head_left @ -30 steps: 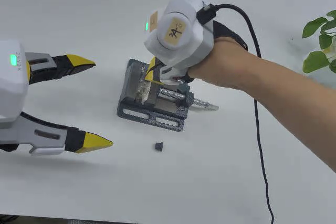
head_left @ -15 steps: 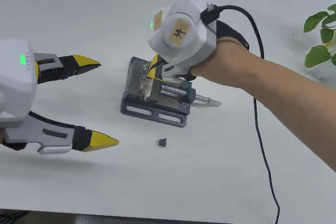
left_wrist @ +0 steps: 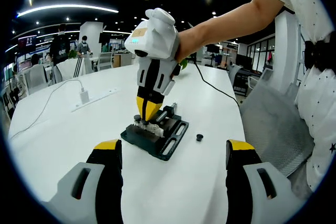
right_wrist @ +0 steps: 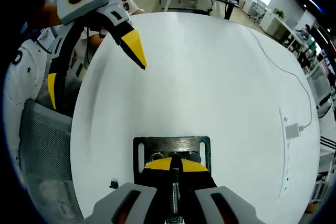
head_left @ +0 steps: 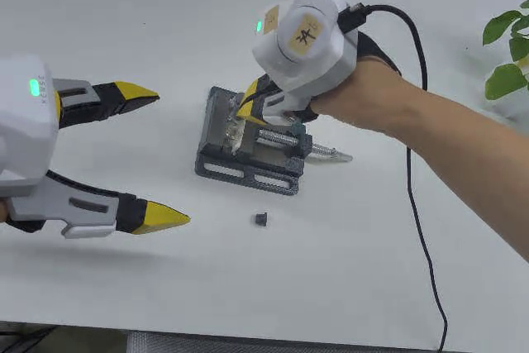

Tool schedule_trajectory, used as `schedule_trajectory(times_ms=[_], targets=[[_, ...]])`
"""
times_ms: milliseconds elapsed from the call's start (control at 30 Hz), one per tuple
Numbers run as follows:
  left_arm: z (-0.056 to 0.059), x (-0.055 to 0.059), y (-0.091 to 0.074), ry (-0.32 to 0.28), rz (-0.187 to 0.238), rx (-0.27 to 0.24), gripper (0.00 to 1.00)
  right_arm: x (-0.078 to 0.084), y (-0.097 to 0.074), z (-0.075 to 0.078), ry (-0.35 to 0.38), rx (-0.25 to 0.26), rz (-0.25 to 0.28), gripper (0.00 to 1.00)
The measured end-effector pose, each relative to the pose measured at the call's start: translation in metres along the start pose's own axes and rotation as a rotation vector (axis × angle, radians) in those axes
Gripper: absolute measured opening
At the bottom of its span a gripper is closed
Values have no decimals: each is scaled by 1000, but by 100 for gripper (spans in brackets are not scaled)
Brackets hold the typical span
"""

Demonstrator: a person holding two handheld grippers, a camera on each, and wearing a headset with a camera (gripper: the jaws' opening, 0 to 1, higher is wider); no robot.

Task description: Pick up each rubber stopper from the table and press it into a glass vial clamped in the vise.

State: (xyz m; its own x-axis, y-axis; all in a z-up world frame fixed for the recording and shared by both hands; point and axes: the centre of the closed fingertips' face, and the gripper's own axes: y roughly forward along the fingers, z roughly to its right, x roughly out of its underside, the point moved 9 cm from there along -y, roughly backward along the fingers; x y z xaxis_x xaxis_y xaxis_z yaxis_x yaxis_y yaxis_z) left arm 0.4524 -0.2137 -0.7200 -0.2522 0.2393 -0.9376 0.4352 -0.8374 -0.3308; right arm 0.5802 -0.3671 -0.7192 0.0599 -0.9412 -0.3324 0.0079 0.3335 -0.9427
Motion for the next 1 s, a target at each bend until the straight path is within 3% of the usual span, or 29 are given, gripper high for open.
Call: schedule_trajectory(times_ms=[700, 867, 1000], targets=[[1, -2, -1, 3, -7, 3, 79, -2, -2, -10, -4, 5, 13, 0], [0, -3, -1, 4, -2, -1, 79, -8, -2, -16, -84, 24, -36, 0], [-2, -4, 0, 3, 4, -6, 79, -9, -1, -17, -118, 22, -46, 0]])
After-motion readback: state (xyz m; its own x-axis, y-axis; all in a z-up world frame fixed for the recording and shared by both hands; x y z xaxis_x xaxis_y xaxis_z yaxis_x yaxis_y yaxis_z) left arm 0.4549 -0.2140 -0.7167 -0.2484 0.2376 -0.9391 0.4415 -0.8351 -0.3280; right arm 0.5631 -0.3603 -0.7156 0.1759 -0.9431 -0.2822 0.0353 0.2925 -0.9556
